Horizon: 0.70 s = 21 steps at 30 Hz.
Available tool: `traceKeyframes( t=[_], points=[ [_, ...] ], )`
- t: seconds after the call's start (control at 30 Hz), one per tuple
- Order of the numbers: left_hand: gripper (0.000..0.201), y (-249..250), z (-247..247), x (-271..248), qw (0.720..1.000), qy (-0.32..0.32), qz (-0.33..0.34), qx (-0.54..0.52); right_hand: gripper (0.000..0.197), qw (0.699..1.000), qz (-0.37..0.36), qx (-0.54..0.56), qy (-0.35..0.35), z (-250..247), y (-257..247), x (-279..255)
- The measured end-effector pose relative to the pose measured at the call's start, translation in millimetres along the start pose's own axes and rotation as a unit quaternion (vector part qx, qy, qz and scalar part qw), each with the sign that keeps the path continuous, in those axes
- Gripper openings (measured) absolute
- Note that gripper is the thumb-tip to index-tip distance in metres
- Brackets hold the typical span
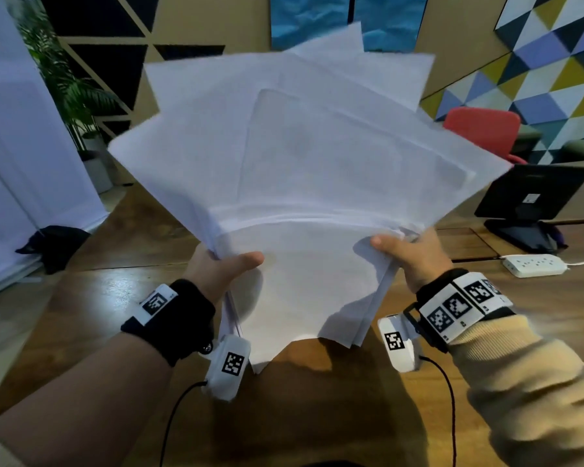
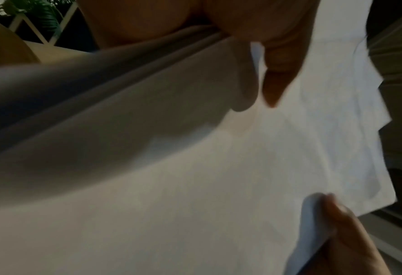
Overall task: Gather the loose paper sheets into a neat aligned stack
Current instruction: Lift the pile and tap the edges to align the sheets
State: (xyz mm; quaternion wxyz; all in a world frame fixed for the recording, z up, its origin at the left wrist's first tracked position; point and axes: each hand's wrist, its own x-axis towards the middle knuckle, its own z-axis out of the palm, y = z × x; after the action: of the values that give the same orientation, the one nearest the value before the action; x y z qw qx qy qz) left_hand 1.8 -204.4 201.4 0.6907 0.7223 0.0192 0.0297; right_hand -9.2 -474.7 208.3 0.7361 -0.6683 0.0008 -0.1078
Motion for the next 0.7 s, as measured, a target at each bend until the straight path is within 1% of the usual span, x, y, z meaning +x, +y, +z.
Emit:
traceKeyframes(
  t=[0.03, 0.1, 0.13, 0.17, 0.23, 0.3, 0.33, 0.37, 0.4, 0.43, 0.47, 0.5, 0.53, 0.57, 0.63, 0.7],
  points=[
    [0.042, -3, 2, 2, 1.000, 0.011, -0.010, 0.006, 0.075, 1.000, 0.012, -0.026, 0.001, 3, 3, 2],
    [0.047, -9, 4, 6, 0.999, 0.029, -0.015, 0.009, 0.035, 0.998, 0.007, -0.055, 0.019, 8, 8, 4],
    [0.051, -11, 5, 8, 0.999, 0.033, -0.016, 0.007, 0.026, 0.998, -0.003, -0.058, 0.034, 11, 8, 4],
    [0.053, -10, 5, 8, 0.999, 0.036, -0.016, 0.005, 0.025, 0.997, -0.011, -0.056, 0.044, 12, 10, 5],
    [0.052, -11, 4, 8, 0.999, 0.039, -0.015, 0.006, 0.037, 0.998, -0.012, -0.038, 0.038, 10, 12, 3],
    [0.050, -8, 1, 6, 1.000, 0.025, -0.018, 0.003, 0.054, 0.999, 0.009, -0.031, 0.008, 9, 16, 0],
    [0.046, -6, 1, 4, 1.000, 0.010, -0.015, 0.002, 0.060, 0.999, 0.028, -0.032, -0.004, 8, 19, -2],
    [0.042, -6, 2, 3, 1.000, -0.007, -0.014, 0.004, 0.062, 0.998, 0.043, -0.035, -0.006, 9, 22, -4],
    [0.040, -6, 2, 2, 1.000, -0.018, -0.014, 0.016, 0.059, 0.998, 0.054, -0.041, 0.008, 10, 25, -5],
    [0.040, -5, 3, 1, 0.999, -0.018, -0.010, 0.037, 0.051, 0.997, 0.061, -0.046, 0.028, 11, 26, -5],
    [0.035, -4, 4, 1, 0.998, -0.010, -0.002, 0.063, 0.039, 0.996, 0.059, -0.052, 0.044, 14, 24, -6],
    [0.024, -2, 5, 1, 0.996, 0.000, 0.010, 0.083, 0.026, 0.996, 0.047, -0.057, 0.054, 17, 21, -7],
    [0.016, 0, 5, 0, 0.995, 0.011, 0.026, 0.096, 0.019, 0.996, 0.027, -0.059, 0.059, 19, 16, -9],
    [0.015, 4, 5, -1, 0.994, 0.023, 0.043, 0.101, 0.018, 0.996, 0.007, -0.058, 0.066, 21, 10, -11],
    [0.018, 11, 2, -7, 0.991, 0.047, 0.083, 0.099, 0.019, 0.997, -0.035, -0.023, 0.069, 21, -4, -16],
    [0.022, 16, -1, -14, 0.988, 0.046, 0.115, 0.087, 0.020, 0.997, -0.074, 0.012, 0.032, 19, -15, -22]
  ],
)
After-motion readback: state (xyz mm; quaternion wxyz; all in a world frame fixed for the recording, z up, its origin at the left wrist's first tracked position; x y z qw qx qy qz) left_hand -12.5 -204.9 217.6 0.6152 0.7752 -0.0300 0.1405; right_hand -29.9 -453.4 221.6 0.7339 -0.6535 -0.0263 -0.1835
